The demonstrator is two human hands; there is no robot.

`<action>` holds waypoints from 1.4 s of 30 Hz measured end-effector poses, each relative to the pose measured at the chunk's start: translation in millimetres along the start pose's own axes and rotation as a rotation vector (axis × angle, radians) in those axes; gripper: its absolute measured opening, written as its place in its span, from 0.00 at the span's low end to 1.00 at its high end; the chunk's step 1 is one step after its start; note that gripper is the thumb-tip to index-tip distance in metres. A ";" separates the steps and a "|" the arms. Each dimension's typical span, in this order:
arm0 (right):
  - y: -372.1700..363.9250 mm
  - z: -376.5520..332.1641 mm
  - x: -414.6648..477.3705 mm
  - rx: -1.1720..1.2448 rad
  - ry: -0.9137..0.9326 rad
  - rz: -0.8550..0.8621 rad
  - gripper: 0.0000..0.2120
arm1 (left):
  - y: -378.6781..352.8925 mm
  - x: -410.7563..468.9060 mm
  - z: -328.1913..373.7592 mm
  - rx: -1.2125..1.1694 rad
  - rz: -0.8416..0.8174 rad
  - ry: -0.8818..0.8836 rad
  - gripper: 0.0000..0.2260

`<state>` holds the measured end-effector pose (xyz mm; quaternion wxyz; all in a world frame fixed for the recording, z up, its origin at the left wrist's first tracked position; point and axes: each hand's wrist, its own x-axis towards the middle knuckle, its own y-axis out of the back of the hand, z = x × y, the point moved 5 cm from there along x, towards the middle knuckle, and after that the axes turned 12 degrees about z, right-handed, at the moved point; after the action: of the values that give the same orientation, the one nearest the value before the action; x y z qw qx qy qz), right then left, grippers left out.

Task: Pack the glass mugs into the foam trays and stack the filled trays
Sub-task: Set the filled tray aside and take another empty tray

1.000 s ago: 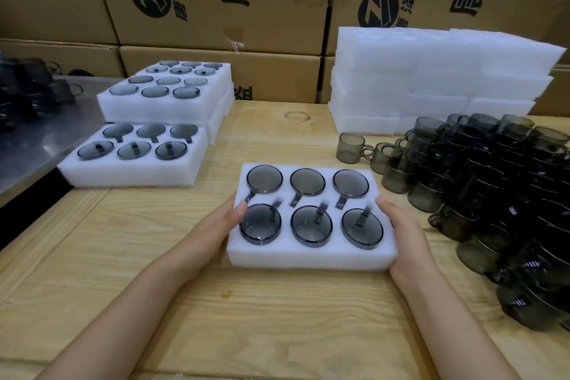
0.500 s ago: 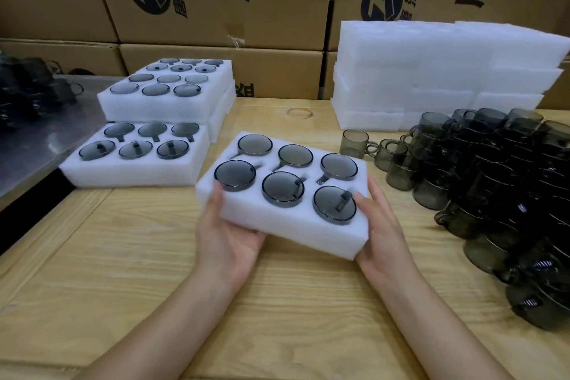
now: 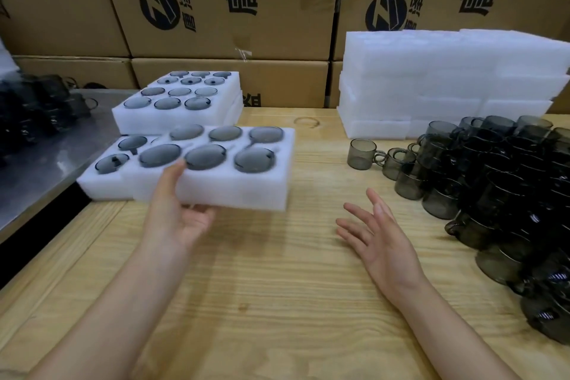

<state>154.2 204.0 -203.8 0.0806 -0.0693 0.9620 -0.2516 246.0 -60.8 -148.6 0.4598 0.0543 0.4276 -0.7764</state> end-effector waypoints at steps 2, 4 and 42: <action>-1.4 0.9 0.0 -0.038 0.001 -0.023 0.23 | 6.1 17.3 29.9 -0.026 0.055 -0.044 0.17; -2.9 2.0 -0.2 -0.076 0.004 -0.038 0.22 | 12.9 34.0 57.3 -0.043 0.095 -0.083 0.16; 0.2 4.9 -0.3 -0.168 0.038 -0.098 0.19 | 42.9 107.0 119.4 0.896 0.200 -0.675 0.24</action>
<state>155.4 201.9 -208.2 0.0439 -0.1178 0.9765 -0.1749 254.3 -226.6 -151.0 0.5742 0.0329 -0.1212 -0.8090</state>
